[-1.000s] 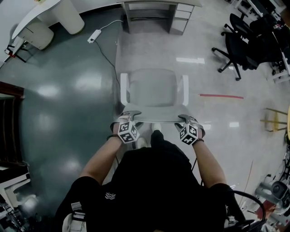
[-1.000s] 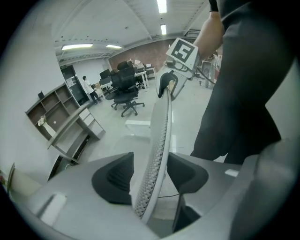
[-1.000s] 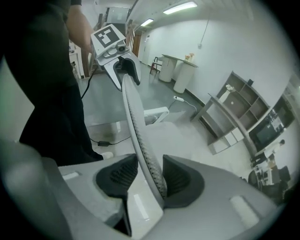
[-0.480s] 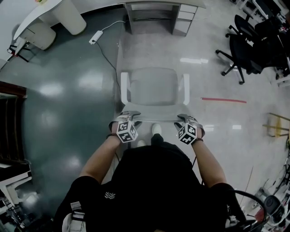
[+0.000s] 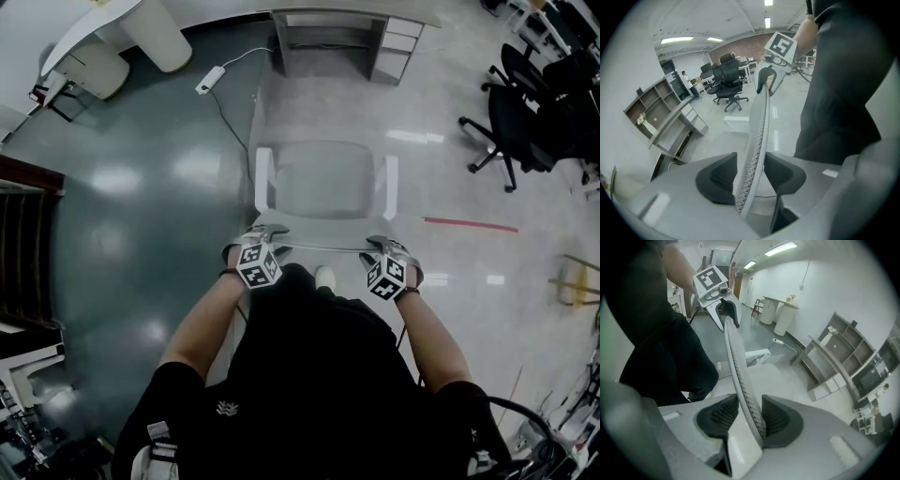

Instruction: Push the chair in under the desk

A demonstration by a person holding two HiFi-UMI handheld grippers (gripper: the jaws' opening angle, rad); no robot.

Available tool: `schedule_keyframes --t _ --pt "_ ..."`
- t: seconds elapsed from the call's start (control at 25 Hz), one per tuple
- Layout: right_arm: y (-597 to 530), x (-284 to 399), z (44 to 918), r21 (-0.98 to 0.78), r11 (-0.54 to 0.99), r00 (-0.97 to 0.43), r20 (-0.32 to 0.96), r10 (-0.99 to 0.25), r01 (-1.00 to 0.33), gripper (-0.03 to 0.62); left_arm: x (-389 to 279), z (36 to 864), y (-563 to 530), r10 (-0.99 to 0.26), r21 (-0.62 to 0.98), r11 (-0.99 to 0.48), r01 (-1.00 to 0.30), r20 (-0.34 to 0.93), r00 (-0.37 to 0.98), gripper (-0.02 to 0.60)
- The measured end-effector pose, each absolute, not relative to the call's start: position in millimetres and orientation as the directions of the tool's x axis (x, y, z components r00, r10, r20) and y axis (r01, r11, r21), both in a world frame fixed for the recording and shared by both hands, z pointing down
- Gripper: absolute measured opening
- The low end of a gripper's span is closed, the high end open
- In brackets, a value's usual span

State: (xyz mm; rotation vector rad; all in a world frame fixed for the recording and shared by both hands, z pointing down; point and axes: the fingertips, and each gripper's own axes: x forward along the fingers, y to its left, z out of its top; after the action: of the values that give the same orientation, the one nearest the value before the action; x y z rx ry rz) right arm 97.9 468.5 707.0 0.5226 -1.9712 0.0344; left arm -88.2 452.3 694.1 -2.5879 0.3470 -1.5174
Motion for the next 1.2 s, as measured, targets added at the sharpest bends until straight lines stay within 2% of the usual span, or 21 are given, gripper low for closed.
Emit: schedule_keyframes --t 0.8,1.2 --pt "357 89 707 0.210 0.895 -0.328 0.878 -0.350 -0.394 0.155 -97 696 335 -0.211 -0.183 -0.978 -0.104 0.864 0.458 0.186" --pt "286 73 707 0.201 0.890 -0.323 0.881 -0.347 -0.409 0.149 -113 696 255 -0.242 -0.201 -0.970 -0.140 0.871 0.428 0.153"
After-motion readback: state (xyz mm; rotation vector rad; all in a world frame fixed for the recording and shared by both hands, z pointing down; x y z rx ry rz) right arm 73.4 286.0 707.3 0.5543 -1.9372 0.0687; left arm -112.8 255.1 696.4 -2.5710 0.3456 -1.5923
